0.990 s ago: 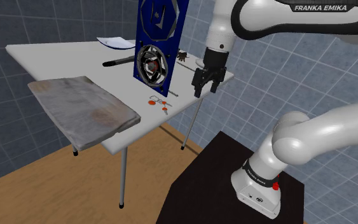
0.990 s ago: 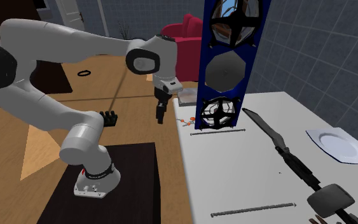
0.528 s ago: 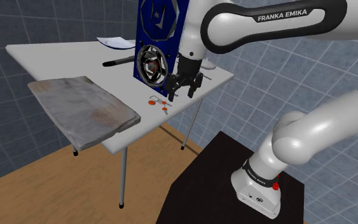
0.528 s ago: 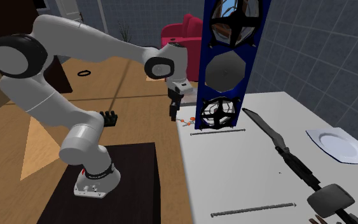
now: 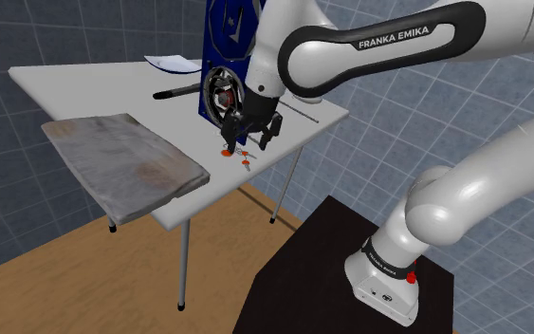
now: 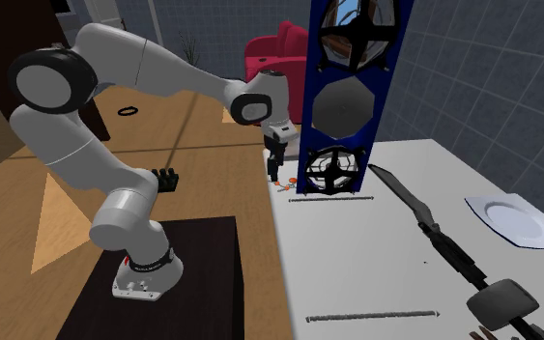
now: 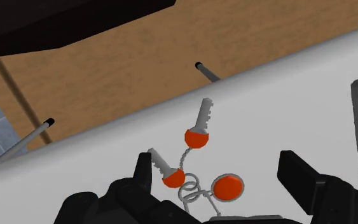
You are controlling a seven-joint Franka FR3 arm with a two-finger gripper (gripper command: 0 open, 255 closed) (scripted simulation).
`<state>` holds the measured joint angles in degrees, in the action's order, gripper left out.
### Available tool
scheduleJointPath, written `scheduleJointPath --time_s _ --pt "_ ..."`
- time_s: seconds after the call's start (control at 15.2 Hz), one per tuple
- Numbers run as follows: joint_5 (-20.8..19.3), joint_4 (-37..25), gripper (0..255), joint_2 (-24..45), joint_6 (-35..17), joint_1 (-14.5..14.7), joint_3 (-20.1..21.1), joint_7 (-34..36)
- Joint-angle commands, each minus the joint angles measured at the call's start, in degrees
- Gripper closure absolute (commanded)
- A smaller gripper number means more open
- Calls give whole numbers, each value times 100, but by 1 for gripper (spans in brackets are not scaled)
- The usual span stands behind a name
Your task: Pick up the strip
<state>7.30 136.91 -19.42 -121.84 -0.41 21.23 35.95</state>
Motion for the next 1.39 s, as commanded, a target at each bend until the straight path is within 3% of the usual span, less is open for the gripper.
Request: scheduleJointPath --time_s 0.0,0.2,0.26,0.86,1.32 --pt "5 156 0 276 -129 -33 6 -6" --pt "-4 230 0 337 -261 -35 22 4" --pt "-1 250 255 320 -264 -39 10 -15" --pt "-4 230 255 337 -261 -36 23 4" --pt "24 -119 255 96 322 -30 -50 -34"
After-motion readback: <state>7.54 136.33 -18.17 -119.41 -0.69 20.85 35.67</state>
